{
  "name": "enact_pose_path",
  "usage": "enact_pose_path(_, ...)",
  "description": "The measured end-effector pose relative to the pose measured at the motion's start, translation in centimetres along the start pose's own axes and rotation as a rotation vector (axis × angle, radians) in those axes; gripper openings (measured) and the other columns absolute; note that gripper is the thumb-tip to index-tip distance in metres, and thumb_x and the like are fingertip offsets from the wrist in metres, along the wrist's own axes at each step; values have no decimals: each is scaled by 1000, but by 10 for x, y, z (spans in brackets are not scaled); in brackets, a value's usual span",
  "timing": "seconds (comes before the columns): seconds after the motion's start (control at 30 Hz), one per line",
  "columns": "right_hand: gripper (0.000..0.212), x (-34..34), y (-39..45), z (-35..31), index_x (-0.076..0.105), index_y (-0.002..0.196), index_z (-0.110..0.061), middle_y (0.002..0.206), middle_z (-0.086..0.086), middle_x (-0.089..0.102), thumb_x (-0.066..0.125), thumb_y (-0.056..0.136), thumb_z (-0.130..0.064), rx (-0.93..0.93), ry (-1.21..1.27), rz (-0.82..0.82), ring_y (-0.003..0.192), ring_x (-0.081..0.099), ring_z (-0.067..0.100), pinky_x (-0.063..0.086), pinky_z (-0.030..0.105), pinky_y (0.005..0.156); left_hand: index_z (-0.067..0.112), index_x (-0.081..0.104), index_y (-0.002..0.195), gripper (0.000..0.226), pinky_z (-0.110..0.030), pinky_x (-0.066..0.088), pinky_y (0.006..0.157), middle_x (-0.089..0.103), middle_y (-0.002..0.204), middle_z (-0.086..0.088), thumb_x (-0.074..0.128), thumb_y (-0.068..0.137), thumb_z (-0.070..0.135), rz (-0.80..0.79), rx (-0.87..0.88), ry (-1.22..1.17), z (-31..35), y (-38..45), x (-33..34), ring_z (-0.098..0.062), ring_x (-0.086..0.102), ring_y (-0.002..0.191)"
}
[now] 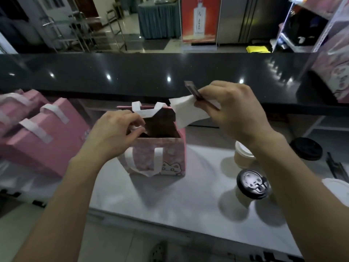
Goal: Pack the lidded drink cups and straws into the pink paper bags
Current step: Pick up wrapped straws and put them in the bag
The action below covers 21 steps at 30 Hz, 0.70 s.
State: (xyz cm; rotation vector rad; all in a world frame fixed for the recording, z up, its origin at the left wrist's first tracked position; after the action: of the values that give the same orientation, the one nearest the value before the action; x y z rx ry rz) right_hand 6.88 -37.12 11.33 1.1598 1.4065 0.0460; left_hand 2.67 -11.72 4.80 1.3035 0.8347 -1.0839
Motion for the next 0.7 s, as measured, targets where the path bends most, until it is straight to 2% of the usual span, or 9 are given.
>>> enact_pose_path(0.1, 17, 22, 32, -26, 81, 108, -6, 92, 7, 75, 78, 99, -21, 5, 22, 33, 78, 68, 28, 55, 43, 69, 27, 82, 108, 16, -48, 42, 113, 77, 103, 7, 78, 97, 37, -23, 41, -7, -39, 19, 6, -23, 68, 107)
enact_pose_path(0.17, 19, 45, 49, -42, 81, 111, -7, 96, 5, 77, 79, 98, -21, 33, 58, 27, 82, 70, 23, 53, 35, 71, 32, 80, 116, 26, -50, 21, 129, 76, 117, 6, 78, 96, 48, -99, 27, 14, -66, 30, 18, -22, 59, 130)
enact_pose_path(0.23, 20, 74, 61, -55, 81, 113, -10, 98, 3, 77, 81, 97, -21, 63, 96, -19, 85, 71, 20, 53, 33, 74, 37, 71, 134, 52, -52, -2, 134, 67, 140, 7, 79, 89, 63, -232, 16, 70, -91, 33, 35, -18, 40, 152)
enact_pose_path(0.3, 20, 105, 66, -62, 80, 115, -15, 100, -2, 78, 81, 97, -23, 114, 138, -98, 89, 72, 16, 59, 36, 78, 37, 48, 158, 92, -55, -13, 133, 48, 164, 6, 81, 80, 73, -361, 49, 47, -108, 31, 53, -18, 16, 165)
enact_pose_path(0.4, 20, 154, 62, -59, 81, 115, -26, 94, -19, 71, 82, 96, -29, 249, 152, -312, 89, 69, 8, 55, 26, 73, 31, 16, 172, 131, -53, -13, 134, 15, 180, 4, 82, 70, 83, -492, 125, -46, -126, 24, 73, -17, -9, 168)
enact_pose_path(0.5, 18, 205, 46, -50, 80, 113, -35, 84, -27, 59, 82, 95, -31, 403, 82, -608, 80, 60, 2, 45, 17, 63, 33, -1, 173, 145, -49, -17, 134, -7, 182, 8, 81, 67, 87, -544, 165, -146, -137, 17, 85, -13, -25, 165)
enact_pose_path(0.6, 17, 241, 28, -52, 79, 110, -35, 94, -18, 67, 82, 94, -28, 449, 10, -827, 83, 65, 7, 57, 27, 69, 37, -12, 172, 150, -45, -22, 132, -22, 179, 13, 78, 65, 92, -565, 184, -150, -142, 11, 94, -12, -37, 160)
enact_pose_path(0.67, 20, 257, 20, -55, 80, 109, -31, 101, -10, 73, 85, 90, -27, 450, -44, -918, 88, 71, 15, 64, 39, 78, 38, -14, 171, 151, -42, -22, 131, -25, 178, 13, 75, 63, 95, -559, 209, -161, -142, 9, 97, -9, -42, 157)
enact_pose_path(0.7, 24, 264, 17, -56, 79, 110, -31, 102, -8, 74, 87, 88, -27, 451, -62, -952, 89, 71, 17, 64, 40, 79, 39, -13, 171, 151, -40, -22, 130, -25, 178, 13, 75, 63, 95, -554, 220, -177, -141, 9, 98, -7, -43, 155)
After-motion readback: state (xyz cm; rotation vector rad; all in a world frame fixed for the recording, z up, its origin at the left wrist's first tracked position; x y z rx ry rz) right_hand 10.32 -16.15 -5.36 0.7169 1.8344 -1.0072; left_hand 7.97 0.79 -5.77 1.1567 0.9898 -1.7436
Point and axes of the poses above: each hand's wrist, its own y-axis towards the middle knuckle, its own x-axis out of the palm, z = x × y, the point moved 9 cm from there along y, towards the middle knuckle
